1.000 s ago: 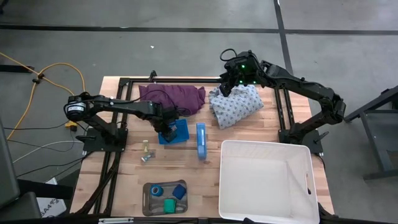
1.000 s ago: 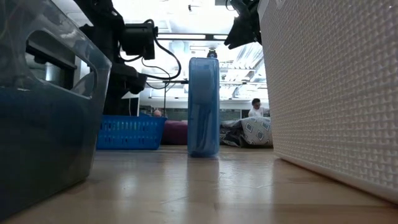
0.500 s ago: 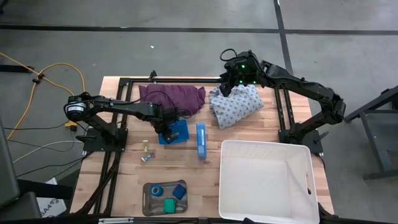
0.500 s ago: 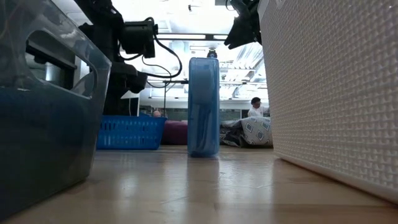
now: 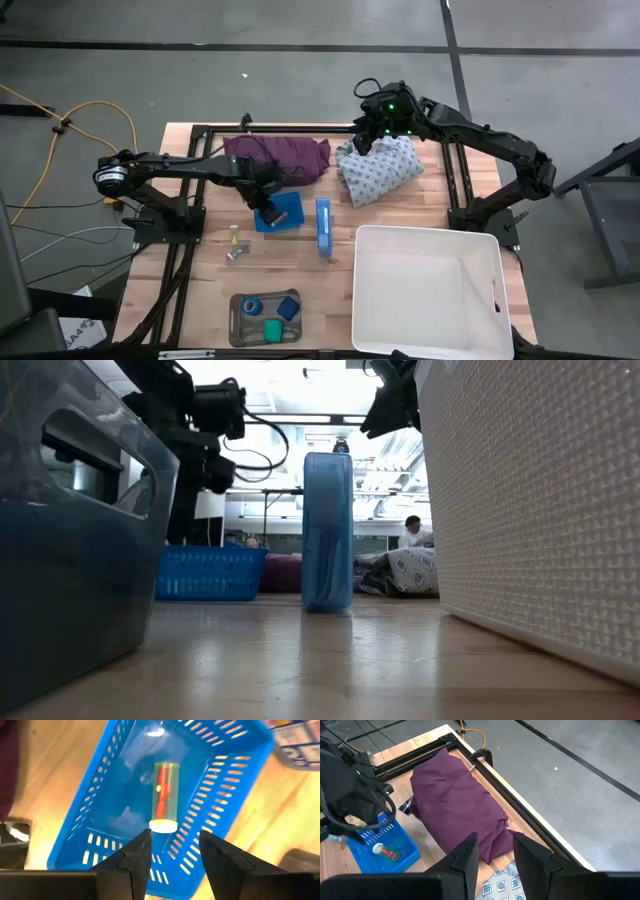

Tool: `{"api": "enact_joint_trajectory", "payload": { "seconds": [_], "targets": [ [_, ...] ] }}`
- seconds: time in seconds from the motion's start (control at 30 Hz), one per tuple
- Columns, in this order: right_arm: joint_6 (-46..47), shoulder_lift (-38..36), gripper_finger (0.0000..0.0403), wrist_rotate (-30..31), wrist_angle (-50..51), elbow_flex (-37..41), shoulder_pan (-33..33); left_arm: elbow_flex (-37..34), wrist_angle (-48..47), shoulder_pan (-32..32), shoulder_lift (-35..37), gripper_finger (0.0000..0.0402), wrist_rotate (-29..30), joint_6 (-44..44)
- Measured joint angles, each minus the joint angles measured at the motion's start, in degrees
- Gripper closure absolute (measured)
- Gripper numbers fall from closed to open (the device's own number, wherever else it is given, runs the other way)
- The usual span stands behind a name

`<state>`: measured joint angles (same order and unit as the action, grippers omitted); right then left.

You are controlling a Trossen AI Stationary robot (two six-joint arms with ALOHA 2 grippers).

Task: Pick & Place Medicine items
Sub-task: Put the blue pill bottle into the blue bin

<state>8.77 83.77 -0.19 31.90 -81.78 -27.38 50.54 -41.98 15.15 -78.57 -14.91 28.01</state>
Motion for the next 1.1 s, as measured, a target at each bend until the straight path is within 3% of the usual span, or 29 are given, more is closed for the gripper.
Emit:
{"api": "enact_joint_trajectory", "payload": {
  "seconds": [0.33,0.7,1.1],
  "targets": [
    [0.0,0.0,0.0293,0.0,0.0,0.0,0.0,0.0,-3.3,-3.1,6.6,0.0244,-2.2,2.4],
    [0.0,0.0,0.0293,0.0,0.0,0.0,0.0,0.1,-13.9,-14.9,9.3,0.0244,-5.5,14.8],
    [0.0,0.0,0.0293,0.0,0.0,0.0,0.0,0.0,-16.8,-28.8,9.3,0.0244,5.7,30.9]
  ]
}}
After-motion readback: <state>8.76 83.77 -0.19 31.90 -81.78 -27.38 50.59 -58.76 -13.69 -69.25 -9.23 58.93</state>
